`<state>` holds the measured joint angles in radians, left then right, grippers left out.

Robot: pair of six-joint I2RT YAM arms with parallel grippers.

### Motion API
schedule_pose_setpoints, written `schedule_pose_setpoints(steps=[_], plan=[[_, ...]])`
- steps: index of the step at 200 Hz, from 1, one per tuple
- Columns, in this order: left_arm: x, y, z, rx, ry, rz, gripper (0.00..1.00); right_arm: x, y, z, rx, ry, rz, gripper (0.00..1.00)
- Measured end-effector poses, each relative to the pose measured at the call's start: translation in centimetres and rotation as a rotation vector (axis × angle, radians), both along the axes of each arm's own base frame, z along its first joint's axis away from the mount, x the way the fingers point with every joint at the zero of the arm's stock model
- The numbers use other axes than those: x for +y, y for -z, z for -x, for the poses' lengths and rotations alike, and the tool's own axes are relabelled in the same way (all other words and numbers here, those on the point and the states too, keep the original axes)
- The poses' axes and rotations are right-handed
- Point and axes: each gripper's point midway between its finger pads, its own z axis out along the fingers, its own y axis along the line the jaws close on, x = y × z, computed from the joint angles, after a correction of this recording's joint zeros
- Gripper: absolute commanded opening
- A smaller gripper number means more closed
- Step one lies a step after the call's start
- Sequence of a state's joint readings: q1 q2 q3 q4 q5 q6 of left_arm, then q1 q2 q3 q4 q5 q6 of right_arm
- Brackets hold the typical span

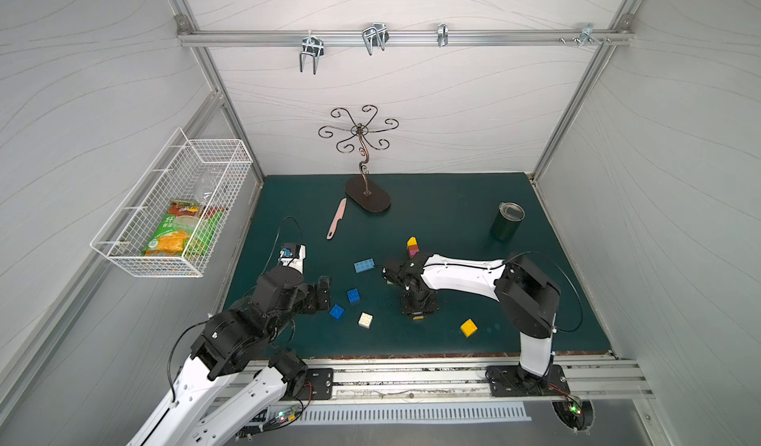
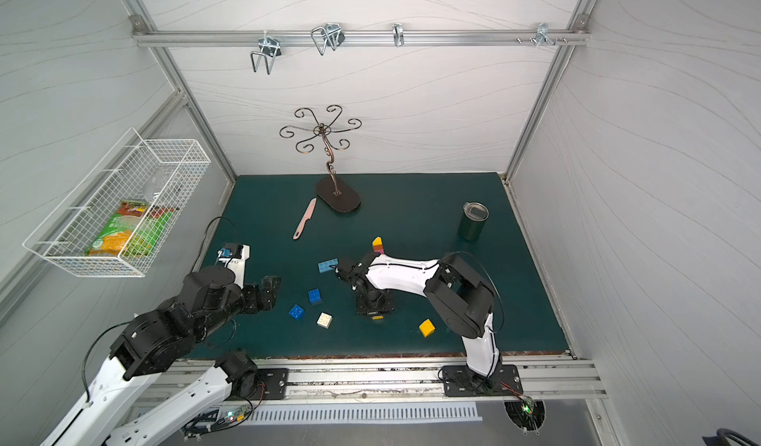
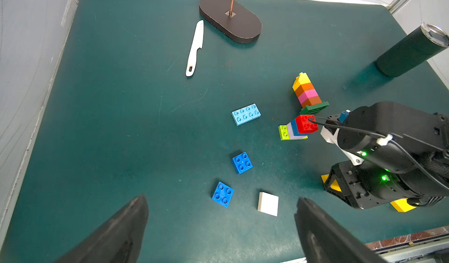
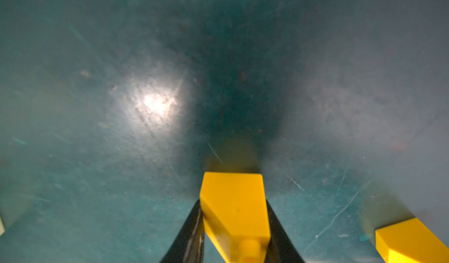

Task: Assemble the number 1 with lego
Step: Pick up the lego brick from the center of the board, then assemble the lego brick with the lego brick.

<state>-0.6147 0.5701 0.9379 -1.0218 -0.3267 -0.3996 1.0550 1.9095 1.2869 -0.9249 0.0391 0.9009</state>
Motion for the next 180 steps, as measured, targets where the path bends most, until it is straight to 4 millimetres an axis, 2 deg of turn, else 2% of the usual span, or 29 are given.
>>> schedule_pose_setpoints(steps=[24, 46, 84, 109, 133, 180], plan=[[0.0, -0.1, 0.1, -0.004, 0.0, 0.003, 1.0, -0.4, -1.3, -0.4, -0.005, 0.033, -0.027, 0.16], [0.1, -0.2, 0.1, -0.01, 0.0, 0.007, 1.0, 0.0, -4.2, -1.3, -0.031, 0.062, -0.087, 0.16], [0.2, -0.5, 0.4, -0.027, 0.001, 0.019, 1.0, 2.5, -10.4, -4.9, -0.118, 0.096, -0.228, 0.16], [0.3, -0.6, 0.4, -0.034, 0.002, 0.023, 1.0, 3.5, -13.0, -7.3, -0.155, 0.107, -0.271, 0.15], [0.0, -0.7, 0.7, -0.033, 0.022, 0.036, 1.0, 4.4, -13.3, -9.1, -0.16, 0.108, -0.269, 0.15], [-2.4, -1.8, 2.6, -0.083, 0.2, 0.154, 0.99, 5.7, -10.9, -10.6, -0.115, 0.091, -0.21, 0.14]])
